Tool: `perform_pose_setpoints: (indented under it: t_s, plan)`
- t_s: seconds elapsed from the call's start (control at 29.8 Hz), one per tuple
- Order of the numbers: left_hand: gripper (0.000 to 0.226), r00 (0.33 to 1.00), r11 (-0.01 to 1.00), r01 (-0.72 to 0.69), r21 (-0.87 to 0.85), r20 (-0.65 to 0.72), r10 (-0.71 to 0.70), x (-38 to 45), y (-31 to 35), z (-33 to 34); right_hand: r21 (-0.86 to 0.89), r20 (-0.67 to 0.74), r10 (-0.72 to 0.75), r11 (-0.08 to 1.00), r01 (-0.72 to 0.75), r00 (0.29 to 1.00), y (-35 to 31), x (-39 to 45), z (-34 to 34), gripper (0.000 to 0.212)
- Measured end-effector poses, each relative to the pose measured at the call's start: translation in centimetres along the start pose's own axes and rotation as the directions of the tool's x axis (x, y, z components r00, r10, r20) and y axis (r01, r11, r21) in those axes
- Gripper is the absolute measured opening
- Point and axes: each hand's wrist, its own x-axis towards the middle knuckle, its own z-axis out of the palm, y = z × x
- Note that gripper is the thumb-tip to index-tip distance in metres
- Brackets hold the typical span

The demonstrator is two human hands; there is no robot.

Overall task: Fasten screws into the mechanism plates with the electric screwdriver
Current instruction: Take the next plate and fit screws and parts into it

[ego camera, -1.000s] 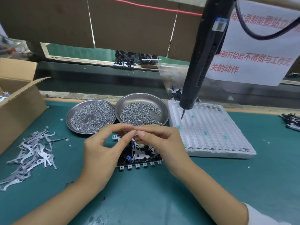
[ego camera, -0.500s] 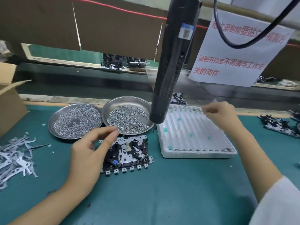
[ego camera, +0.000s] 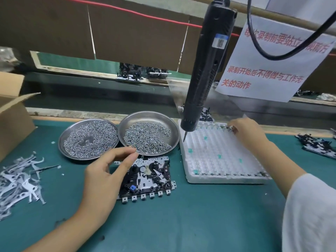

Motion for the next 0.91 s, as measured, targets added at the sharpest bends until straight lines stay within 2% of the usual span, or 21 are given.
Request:
perform_pose_setpoints:
  t_s: [0.1,0.34,0.47,0.5,0.57,0.64,0.74,0.81,0.91]
  plan:
    - [0.011,1.0,1.0,0.006,-0.004,-0.004,-0.006,-0.1,0.0,0.0,-0.046,-0.022,-0.031,0.998,0.03,0.999,0.2,-0.1,0.0,0.025]
    - [0.016,1.0,1.0,0.026,-0.009,0.013,-0.026,0.0,-0.1,0.0,0.066,-0.036,0.002,0.998,0.0,0.999,0.7,-0.3,0.2,0.021]
    - [0.02,0.999,1.0,0.018,-0.012,0.033,-0.018,-0.2,0.0,0.0,0.304,-0.122,0.088,0.952,-0.048,0.989,-0.4,-2.0,-1.7,0.019]
    - [0.02,0.999,1.0,0.012,-0.012,0.038,-0.011,-0.2,0.0,0.1,0.389,-0.078,0.099,0.919,-0.06,0.992,-1.1,-2.8,-2.5,0.017]
    - [0.02,0.998,1.0,-0.021,0.005,0.054,0.02,-0.2,0.2,0.2,0.627,0.115,0.02,0.774,-0.088,0.993,-3.4,-5.0,-4.3,0.014]
    - [0.02,0.995,0.998,-0.058,0.026,0.081,0.056,-0.3,0.3,0.3,0.853,0.242,-0.146,0.503,-0.139,0.959,-6.6,-7.5,-5.8,0.015]
    - [0.02,0.989,0.993,-0.099,0.057,0.112,0.092,-0.5,0.5,0.4,0.964,0.239,-0.321,0.192,-0.184,0.916,-11.8,-10.4,-6.4,0.017]
    - [0.017,0.986,0.991,-0.113,0.064,0.129,0.104,-0.5,0.7,0.6,0.976,0.21,-0.36,0.022,-0.216,0.909,-14.4,-11.5,-5.9,0.016]
    - [0.017,0.981,0.99,-0.122,0.063,0.158,0.111,-0.7,0.9,0.7,0.97,0.181,-0.288,-0.106,-0.219,0.94,-16.6,-12.1,-4.9,0.019]
